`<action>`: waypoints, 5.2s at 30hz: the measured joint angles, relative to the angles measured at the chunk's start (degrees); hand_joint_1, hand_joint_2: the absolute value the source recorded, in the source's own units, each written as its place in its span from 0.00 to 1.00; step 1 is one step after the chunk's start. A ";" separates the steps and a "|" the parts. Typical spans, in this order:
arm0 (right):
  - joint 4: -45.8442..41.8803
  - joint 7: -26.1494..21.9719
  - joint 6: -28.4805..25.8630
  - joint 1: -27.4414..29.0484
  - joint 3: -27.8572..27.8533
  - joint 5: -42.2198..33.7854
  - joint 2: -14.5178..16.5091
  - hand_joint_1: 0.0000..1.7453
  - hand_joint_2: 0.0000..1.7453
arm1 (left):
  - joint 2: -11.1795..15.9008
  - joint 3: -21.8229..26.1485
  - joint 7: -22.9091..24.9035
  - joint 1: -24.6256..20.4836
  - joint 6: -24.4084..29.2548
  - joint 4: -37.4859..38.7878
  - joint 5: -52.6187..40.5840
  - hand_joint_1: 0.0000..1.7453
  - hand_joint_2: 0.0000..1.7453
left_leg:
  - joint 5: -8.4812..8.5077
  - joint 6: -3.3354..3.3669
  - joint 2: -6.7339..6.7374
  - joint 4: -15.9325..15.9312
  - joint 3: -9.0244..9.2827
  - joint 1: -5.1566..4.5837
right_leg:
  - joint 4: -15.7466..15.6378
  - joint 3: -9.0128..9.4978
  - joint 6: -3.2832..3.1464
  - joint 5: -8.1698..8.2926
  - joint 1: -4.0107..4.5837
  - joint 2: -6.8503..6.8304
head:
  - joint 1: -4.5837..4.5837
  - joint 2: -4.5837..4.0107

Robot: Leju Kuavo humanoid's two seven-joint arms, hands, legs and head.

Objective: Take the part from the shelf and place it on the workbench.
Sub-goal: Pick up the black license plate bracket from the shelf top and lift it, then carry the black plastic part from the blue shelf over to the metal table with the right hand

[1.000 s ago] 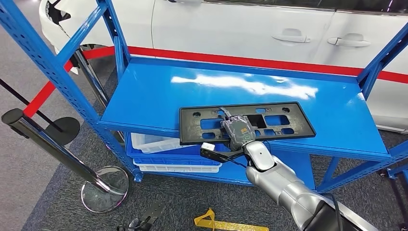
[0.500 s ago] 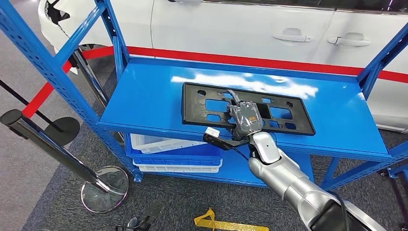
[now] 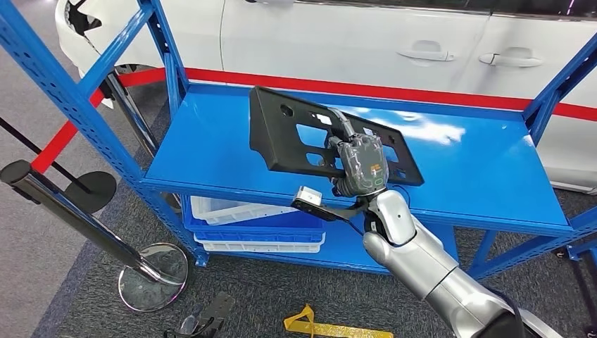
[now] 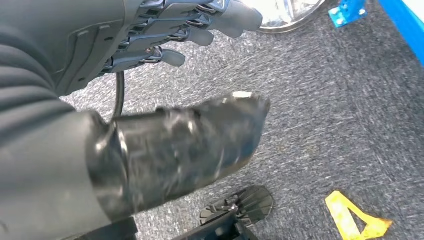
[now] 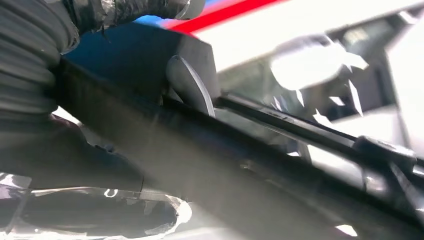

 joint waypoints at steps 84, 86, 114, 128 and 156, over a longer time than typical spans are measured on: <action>-49.49 -13.48 0.80 16.69 -6.14 -20.63 -4.50 1.00 1.00 | 2.11 0.00 2.66 -1.01 -5.57 -0.04 0.11 0.00 1.00 | -4.41 -0.76 0.39 3.01 2.16 0.32 | 3.70 -3.62 -0.29 0.44 -0.95 -0.12 | 0.04 0.00; -49.49 -13.68 0.65 16.71 -6.14 -21.22 -4.50 1.00 1.00 | 2.10 0.00 2.67 -0.94 -5.59 -0.04 0.11 0.00 1.00 | -4.40 -0.56 0.23 2.42 2.17 0.06 | 3.56 -3.90 0.30 0.80 -0.97 -0.09 | 0.08 0.00; -49.55 -14.93 0.42 17.10 -6.22 -23.25 -4.50 1.00 1.00 | 1.93 0.00 2.53 -0.73 -6.52 -0.04 -0.56 0.00 1.00 | -3.73 -1.35 0.13 2.86 1.86 0.24 | 2.93 -2.94 -0.50 0.51 -0.74 -0.21 | 0.20 0.00; -49.54 -15.48 -0.23 17.20 -6.42 -25.60 -4.50 1.00 1.00 | 2.34 0.00 3.14 -0.77 -6.36 -0.04 -1.60 0.00 1.00 | -3.36 0.44 0.04 1.55 2.23 0.23 | 8.99 -5.44 1.08 -0.99 -1.09 -0.47 | 0.48 0.00; -49.54 -17.17 -0.71 17.16 -6.49 -28.17 -4.43 1.00 1.00 | 2.86 0.00 3.54 -0.62 -7.48 -0.04 -1.21 0.00 1.00 | -1.75 0.68 0.19 1.60 0.65 0.10 | 15.79 -7.09 1.29 -5.73 -0.99 -0.33 | 0.42 0.00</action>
